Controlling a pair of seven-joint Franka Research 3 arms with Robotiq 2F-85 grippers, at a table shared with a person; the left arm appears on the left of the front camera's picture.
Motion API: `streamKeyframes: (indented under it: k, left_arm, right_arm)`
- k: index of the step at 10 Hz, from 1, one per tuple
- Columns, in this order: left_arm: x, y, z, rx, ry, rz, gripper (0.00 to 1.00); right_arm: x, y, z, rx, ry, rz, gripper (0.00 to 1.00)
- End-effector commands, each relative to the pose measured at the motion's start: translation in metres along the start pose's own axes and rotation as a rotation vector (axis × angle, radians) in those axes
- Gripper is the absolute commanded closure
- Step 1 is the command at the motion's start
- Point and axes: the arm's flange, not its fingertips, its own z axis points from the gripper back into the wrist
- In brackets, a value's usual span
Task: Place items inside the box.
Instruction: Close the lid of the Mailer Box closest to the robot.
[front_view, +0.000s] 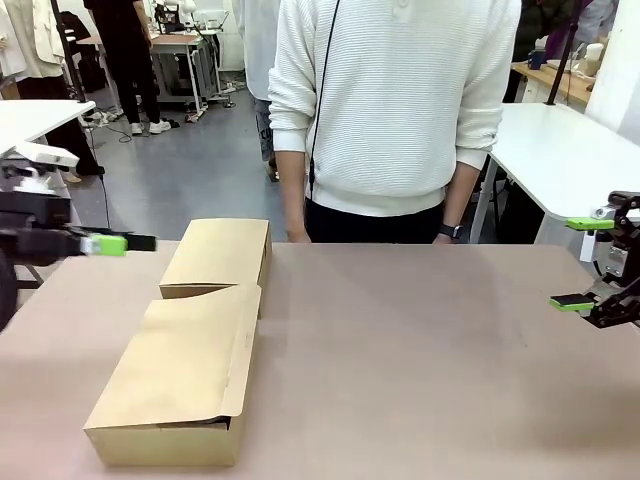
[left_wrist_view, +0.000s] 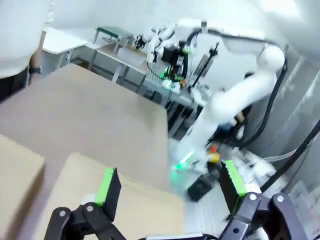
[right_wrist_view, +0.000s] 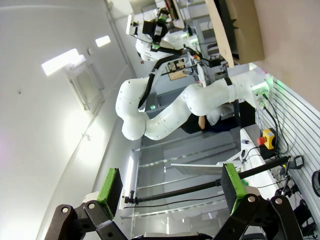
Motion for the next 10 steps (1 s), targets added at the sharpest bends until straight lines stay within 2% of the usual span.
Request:
streamKeyframes:
  k: [1, 2, 4, 5, 6, 10]
  left_arm:
    - [-0.02, -0.034, 0.012, 0.006, -0.238, 0.507, 0.0]
    - [-0.026, -0.03, 0.026, 0.025, -0.203, 0.549, 0.0]
    - [-0.043, -0.017, 0.044, 0.177, -0.151, 0.644, 0.0]
    - [-0.058, -0.011, 0.049, 0.191, -0.076, 0.594, 0.0]
    - [-0.022, 0.009, 0.068, 0.118, -0.158, 0.588, 0.0]
    - [-0.022, 0.009, 0.068, 0.118, -0.158, 0.588, 0.0]
  right_arm:
    - [-0.001, 0.006, -0.001, 0.017, 0.0, -0.015, 0.0]
    - [-0.001, 0.006, -0.001, 0.017, 0.0, -0.015, 0.0]
    - [-0.001, 0.006, -0.001, 0.017, 0.0, -0.015, 0.0]
    - [-0.001, 0.006, -0.001, 0.017, 0.0, -0.015, 0.0]
    - [-0.001, 0.006, -0.001, 0.017, 0.0, -0.015, 0.0]
    - [-0.001, 0.006, -0.001, 0.017, 0.0, -0.015, 0.0]
